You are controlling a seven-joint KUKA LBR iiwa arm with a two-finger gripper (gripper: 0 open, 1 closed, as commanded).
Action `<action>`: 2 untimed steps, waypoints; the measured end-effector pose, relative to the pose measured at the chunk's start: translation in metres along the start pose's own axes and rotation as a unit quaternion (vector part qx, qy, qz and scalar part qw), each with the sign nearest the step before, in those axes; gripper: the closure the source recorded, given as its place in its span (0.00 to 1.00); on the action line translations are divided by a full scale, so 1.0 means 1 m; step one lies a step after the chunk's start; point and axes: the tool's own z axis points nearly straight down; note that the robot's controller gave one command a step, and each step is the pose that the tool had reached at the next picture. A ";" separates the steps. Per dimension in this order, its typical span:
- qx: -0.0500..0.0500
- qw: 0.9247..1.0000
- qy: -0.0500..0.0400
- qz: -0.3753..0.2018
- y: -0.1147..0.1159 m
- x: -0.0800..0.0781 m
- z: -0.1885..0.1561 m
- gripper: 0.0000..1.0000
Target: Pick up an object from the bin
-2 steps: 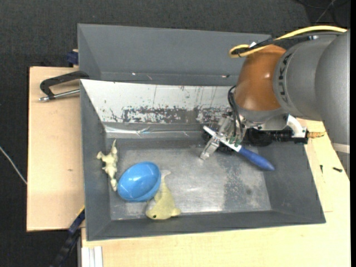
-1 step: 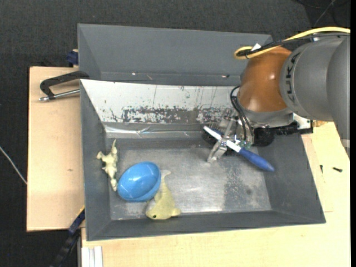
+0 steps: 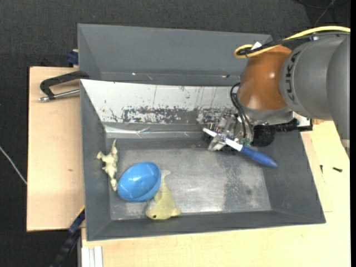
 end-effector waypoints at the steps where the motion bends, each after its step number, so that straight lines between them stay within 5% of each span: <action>1: 0.001 1.000 0.017 0.000 0.002 -0.006 -0.060 1.00; 2: 0.001 1.000 0.020 -0.001 0.003 -0.007 -0.072 1.00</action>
Offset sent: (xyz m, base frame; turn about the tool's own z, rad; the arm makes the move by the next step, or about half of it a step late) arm -0.0001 0.0001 0.0548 -0.0002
